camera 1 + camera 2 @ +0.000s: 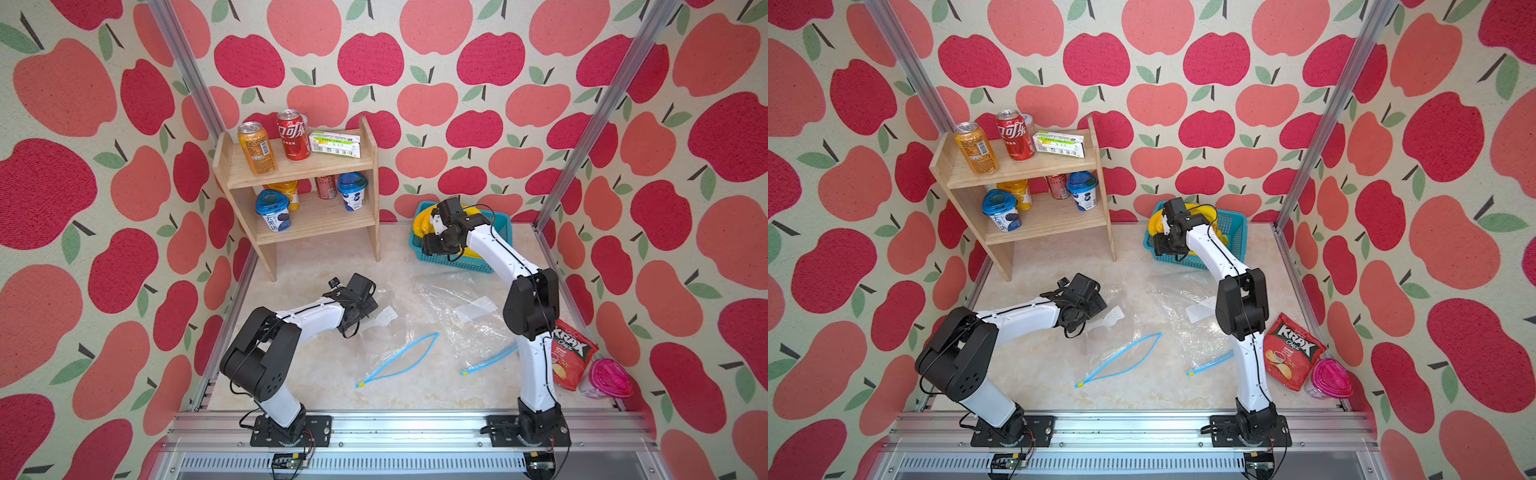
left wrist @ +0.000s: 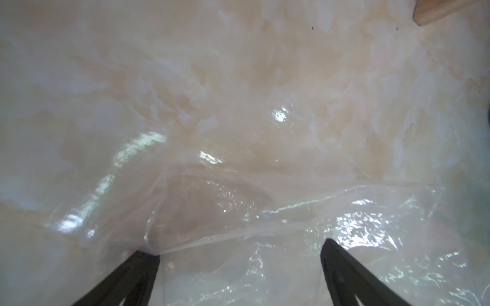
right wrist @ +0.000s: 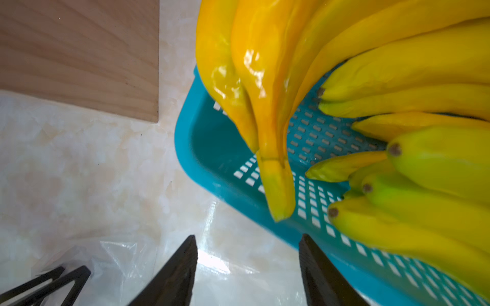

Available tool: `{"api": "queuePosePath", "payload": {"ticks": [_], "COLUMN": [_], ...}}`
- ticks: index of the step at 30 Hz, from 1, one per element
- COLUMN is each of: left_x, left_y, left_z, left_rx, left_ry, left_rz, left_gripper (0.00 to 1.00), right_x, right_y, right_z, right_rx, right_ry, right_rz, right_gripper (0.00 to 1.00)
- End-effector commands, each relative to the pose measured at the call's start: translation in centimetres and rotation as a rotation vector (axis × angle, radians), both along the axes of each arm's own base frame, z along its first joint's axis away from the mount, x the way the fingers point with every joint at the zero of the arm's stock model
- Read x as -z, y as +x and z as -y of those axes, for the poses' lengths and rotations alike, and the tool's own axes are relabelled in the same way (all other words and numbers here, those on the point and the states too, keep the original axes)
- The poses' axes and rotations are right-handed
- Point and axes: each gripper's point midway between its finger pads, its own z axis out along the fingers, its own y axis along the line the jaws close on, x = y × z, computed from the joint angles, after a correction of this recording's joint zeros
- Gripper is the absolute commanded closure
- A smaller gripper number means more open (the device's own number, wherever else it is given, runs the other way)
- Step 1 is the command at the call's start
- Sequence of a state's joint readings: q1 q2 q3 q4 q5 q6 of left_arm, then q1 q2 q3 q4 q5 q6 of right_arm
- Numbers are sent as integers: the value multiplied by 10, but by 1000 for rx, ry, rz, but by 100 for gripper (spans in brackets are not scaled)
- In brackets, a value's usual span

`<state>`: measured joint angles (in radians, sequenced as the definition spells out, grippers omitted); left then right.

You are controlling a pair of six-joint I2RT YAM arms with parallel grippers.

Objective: Open the zip-top bag and take out the banana
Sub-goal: Place the banana in the basket, then reset both arms

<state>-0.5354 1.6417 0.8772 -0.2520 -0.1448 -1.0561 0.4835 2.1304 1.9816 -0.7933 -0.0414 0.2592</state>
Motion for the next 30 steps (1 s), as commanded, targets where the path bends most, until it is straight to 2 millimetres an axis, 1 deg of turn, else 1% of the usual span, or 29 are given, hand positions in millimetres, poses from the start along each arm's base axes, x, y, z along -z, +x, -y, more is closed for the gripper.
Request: {"api": "queuePosePath", "payload": {"ticks": [1,3,5,6,9,11,12,13,14,15,17,18,19,20,22,24,28,29,30], "left_x": [15,13,10,8,3,-5,-11,-19,-26,-35,-55,-67,-78,-88,-110,-124,-141,-146,-143], "left_y": [-13,-8,-5,-3,-7,-13,-18,-21,-23,-25,-29,-31,-32,-35,-35,-30,-14,-12,-10], "left_z": [-5,-4,0,2,9,6,2,-2,-5,-8,-15,-19,-25,-32,-51,-68,-104,-111,-121], "left_rx": [18,16,20,25,39,35,25,22,24,41,73,95,120,134,166,220,279,274,277], "left_ry": [29,13,0,-6,-1,38,64,84,98,115,162,199,247,298,417,503,600,604,604], "left_rz": [-89,-86,-79,-76,-79,-82,-81,-71,-54,-29,3,26,58,84,164,238,378,422,445], "left_gripper": [3,2,2,3,3,2,3,2,2,2,2,3,3,3,3,3,3,3,2], "right_x": [-73,-89,-99,-100,-101,-101,-106,-95,-102,-104,-97,-95,-85,-82,-64,-41,6,16,25], "right_y": [-23,-34,-45,-51,-64,-71,-75,-82,-84,-86,-90,-91,-92,-93,-94,-94,-96,-98,-100], "right_z": [-6,3,12,18,41,56,63,72,78,89,110,124,140,150,182,202,228,231,234], "right_rx": [-29,-34,-40,-47,-26,-8,-6,-6,6,25,54,78,102,117,190,240,316,325,337], "right_ry": [53,42,31,18,-27,-54,-55,-75,-65,-58,-43,-36,-45,-45,-61,-51,-89,-94,-92], "right_rz": [203,275,323,348,445,525,583,602,656,695,744,774,788,816,828,811,803,802,810], "right_gripper": [23,10,2,0,0,0,0,0,0,0,0,0,0,0,0,0,0,0,0]}}
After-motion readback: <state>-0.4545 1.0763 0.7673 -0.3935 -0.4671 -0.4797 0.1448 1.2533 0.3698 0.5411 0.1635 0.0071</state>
